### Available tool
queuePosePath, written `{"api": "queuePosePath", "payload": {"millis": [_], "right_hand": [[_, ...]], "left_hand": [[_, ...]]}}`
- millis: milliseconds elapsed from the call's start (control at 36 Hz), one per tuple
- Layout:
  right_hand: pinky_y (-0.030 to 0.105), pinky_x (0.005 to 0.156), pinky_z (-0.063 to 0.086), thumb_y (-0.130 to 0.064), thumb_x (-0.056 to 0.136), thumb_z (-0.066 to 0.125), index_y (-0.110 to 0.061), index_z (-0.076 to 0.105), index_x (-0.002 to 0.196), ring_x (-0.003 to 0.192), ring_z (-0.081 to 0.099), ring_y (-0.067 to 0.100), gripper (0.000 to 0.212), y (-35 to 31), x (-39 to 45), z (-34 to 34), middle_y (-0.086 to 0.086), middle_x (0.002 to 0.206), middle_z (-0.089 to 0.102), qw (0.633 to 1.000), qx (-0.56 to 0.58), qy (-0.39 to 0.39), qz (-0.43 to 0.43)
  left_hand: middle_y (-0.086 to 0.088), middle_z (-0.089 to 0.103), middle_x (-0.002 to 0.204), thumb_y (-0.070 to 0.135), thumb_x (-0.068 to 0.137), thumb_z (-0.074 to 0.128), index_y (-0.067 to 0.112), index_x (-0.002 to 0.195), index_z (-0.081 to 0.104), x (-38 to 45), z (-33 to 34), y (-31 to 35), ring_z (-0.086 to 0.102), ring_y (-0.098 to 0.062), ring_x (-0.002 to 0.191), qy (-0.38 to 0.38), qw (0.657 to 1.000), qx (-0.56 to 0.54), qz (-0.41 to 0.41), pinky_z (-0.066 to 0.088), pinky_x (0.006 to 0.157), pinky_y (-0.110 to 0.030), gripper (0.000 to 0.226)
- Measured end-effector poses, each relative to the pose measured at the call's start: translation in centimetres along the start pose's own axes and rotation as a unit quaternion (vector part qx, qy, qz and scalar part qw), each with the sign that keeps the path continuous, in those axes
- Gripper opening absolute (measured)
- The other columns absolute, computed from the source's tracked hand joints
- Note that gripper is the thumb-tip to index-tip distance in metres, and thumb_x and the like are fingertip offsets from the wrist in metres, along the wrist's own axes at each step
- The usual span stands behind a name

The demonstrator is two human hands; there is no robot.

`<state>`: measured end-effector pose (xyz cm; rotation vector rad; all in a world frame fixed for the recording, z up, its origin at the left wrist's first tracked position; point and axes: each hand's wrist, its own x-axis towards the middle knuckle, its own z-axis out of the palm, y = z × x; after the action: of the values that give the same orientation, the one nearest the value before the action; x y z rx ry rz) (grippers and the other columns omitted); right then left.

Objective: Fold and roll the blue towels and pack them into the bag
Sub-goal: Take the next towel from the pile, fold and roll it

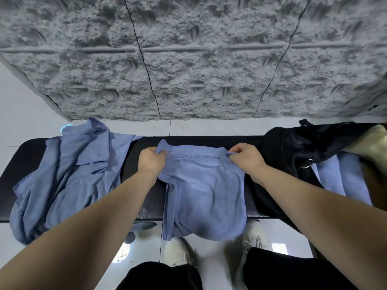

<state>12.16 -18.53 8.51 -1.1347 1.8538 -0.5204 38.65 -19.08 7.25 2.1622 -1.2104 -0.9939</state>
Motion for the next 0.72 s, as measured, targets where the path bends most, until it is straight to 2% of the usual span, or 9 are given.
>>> {"api": "queuePosePath", "payload": {"millis": [56, 139, 194, 278, 333, 417, 528, 639, 722], "right_hand": [[0.034, 0.074, 0.054, -0.009, 0.086, 0.063, -0.014, 0.068, 0.084, 0.076, 0.060, 0.015, 0.008, 0.2, -0.2, -0.1, 0.002, 0.085, 0.070, 0.998, 0.057, 0.015, 0.006], [0.035, 0.077, 0.056, -0.013, 0.086, 0.070, -0.013, 0.070, 0.084, 0.077, 0.063, 0.015, 0.002, 0.0, -0.8, -0.3, 0.002, 0.085, 0.071, 0.989, 0.146, 0.020, 0.021], [0.032, 0.075, 0.056, -0.012, 0.085, 0.072, -0.012, 0.070, 0.087, 0.075, 0.064, 0.015, 0.004, -0.3, -1.4, -0.4, 0.002, 0.085, 0.071, 0.981, 0.193, 0.013, 0.023], [0.029, 0.073, 0.055, -0.006, 0.084, 0.071, -0.009, 0.070, 0.093, 0.076, 0.065, 0.015, 0.009, -0.8, -2.5, -0.7, 0.004, 0.088, 0.071, 0.968, 0.249, -0.002, 0.012], [0.029, 0.072, 0.055, -0.003, 0.085, 0.067, -0.010, 0.070, 0.092, 0.077, 0.065, 0.016, 0.011, -1.1, -3.2, -1.0, 0.004, 0.089, 0.071, 0.962, 0.274, -0.007, 0.004], [0.029, 0.070, 0.053, 0.001, 0.085, 0.061, -0.012, 0.069, 0.090, 0.076, 0.064, 0.016, 0.016, -1.6, -4.3, -1.5, 0.003, 0.086, 0.070, 0.956, 0.293, -0.014, -0.008], [0.025, 0.065, 0.051, 0.003, 0.084, 0.059, -0.015, 0.067, 0.084, 0.074, 0.062, 0.014, 0.020, -1.7, -5.7, -2.1, 0.000, 0.083, 0.068, 0.958, 0.286, -0.006, -0.031], [0.022, 0.067, 0.046, 0.009, 0.085, 0.054, -0.018, 0.065, 0.081, 0.077, 0.058, 0.012, 0.029, -1.8, -7.2, -2.6, 0.000, 0.085, 0.066, 0.955, 0.289, -0.003, -0.069], [0.024, 0.073, 0.044, 0.012, 0.085, 0.053, -0.018, 0.065, 0.082, 0.080, 0.056, 0.014, 0.033, -1.9, -8.5, -3.0, 0.000, 0.086, 0.066, 0.951, 0.293, -0.023, -0.093]], "left_hand": [[-0.004, 0.037, 0.060, 0.010, 0.096, 0.048, 0.011, 0.060, 0.036, -0.1, -0.2, 0.0, 0.033, -0.013, 0.056, -0.009, 0.996, -0.086, -0.028, 0.027, 0.050, -0.024, 0.038], [-0.008, 0.052, 0.074, 0.014, 0.094, 0.056, 0.009, 0.077, 0.053, -0.9, -0.5, 0.1, 0.050, -0.019, 0.070, -0.022, 0.976, -0.203, -0.072, 0.041, 0.059, -0.027, 0.018], [-0.009, 0.059, 0.079, 0.013, 0.093, 0.060, 0.007, 0.076, 0.056, -1.4, -0.8, -0.1, 0.057, -0.023, 0.076, -0.033, 0.966, -0.240, -0.087, 0.047, 0.068, -0.032, 0.019], [-0.013, 0.071, 0.087, 0.007, 0.090, 0.066, 0.002, 0.087, 0.067, -2.2, -1.4, 0.4, 0.069, -0.027, 0.082, -0.115, 0.940, -0.302, -0.108, 0.056, 0.072, -0.034, 0.006], [-0.013, 0.074, 0.091, 0.005, 0.088, 0.068, 0.000, 0.096, 0.069, -3.1, -1.9, 1.0, 0.071, -0.024, 0.082, -0.172, 0.919, -0.330, -0.130, 0.056, 0.069, -0.033, 0.009], [-0.013, 0.074, 0.092, 0.004, 0.089, 0.067, 0.001, 0.095, 0.069, -4.2, -2.4, 1.6, 0.071, -0.024, 0.082, -0.202, 0.909, -0.342, -0.127, 0.056, 0.073, -0.034, 0.007], [-0.016, 0.072, 0.099, -0.001, 0.090, 0.062, 0.004, 0.102, 0.069, -5.6, -3.0, 1.8, 0.070, -0.028, 0.087, -0.188, 0.915, -0.347, -0.079, 0.056, 0.070, -0.034, 0.014], [-0.008, 0.066, 0.083, -0.012, 0.089, 0.044, 0.012, 0.081, 0.066, -7.4, -3.2, 3.1, 0.062, -0.024, 0.076, -0.132, 0.943, -0.304, -0.032, 0.050, 0.055, -0.026, 0.034], [-0.004, 0.056, 0.069, -0.003, 0.093, 0.035, 0.015, 0.069, 0.060, -8.9, -3.1, 4.2, 0.051, -0.019, 0.062, -0.093, 0.957, -0.275, 0.002, 0.043, 0.057, -0.026, 0.039]]}}
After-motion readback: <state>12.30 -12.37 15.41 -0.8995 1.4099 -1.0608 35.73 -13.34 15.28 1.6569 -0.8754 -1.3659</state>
